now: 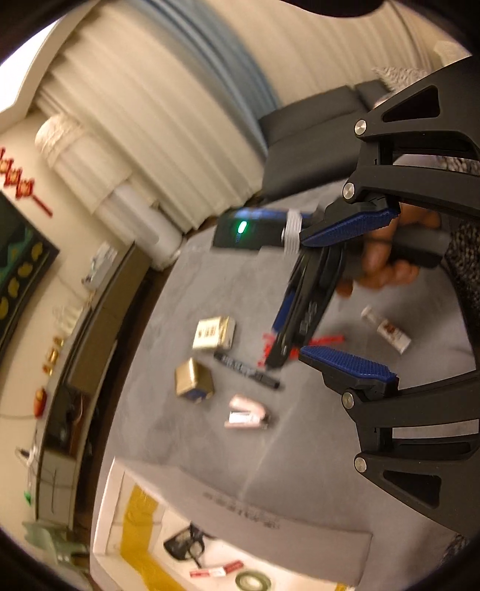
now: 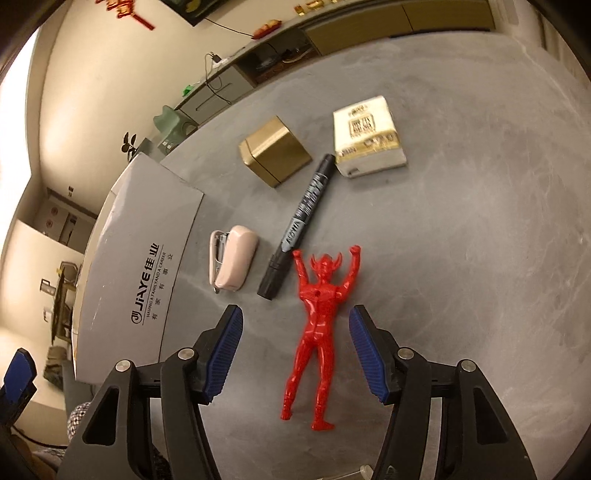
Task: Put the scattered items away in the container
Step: 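Move the left gripper toward the pink stapler while the right gripper approaches the red toy figure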
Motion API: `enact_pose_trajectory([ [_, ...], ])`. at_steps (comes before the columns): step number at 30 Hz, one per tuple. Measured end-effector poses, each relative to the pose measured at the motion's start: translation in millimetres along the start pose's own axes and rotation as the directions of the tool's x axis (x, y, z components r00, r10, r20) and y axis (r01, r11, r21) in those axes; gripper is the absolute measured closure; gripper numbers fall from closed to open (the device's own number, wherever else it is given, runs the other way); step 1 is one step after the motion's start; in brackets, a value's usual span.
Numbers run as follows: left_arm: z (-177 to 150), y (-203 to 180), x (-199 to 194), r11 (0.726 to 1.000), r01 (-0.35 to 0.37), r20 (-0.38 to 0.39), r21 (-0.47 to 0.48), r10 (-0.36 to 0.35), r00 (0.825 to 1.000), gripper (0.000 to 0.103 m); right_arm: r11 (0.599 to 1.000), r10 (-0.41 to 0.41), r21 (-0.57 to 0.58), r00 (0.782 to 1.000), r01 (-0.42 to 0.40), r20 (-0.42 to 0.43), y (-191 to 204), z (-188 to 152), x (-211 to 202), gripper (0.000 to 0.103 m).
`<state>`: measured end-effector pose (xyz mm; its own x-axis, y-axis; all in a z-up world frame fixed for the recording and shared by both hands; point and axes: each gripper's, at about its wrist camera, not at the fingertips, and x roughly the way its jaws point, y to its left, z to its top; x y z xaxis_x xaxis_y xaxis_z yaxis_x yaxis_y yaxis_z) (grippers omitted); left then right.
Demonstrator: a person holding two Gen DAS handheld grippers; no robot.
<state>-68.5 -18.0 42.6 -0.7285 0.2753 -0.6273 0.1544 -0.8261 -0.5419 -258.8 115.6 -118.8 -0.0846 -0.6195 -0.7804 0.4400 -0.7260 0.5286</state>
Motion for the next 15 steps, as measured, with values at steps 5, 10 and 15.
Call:
enact_pose_trajectory([
  [5,7.1,10.8,1.6,0.999,-0.038,0.020,-0.013,0.038,0.999,0.044,1.000,-0.011,-0.006,1.000,0.011,-0.003,-1.8,-1.4,3.2,0.042],
  [10,9.5,10.7,3.7,0.997,-0.069,0.047,0.027,0.067,0.997,0.044,0.998,-0.058,-0.022,0.998,0.059,0.026,-3.1,-1.1,1.2,0.042],
  [15,6.8,13.3,27.6,0.989,-0.112,-0.008,0.099,0.113,0.994,0.044,0.986,-0.137,-0.085,0.987,0.145,0.084,4.4,-1.2,-2.7,0.042],
])
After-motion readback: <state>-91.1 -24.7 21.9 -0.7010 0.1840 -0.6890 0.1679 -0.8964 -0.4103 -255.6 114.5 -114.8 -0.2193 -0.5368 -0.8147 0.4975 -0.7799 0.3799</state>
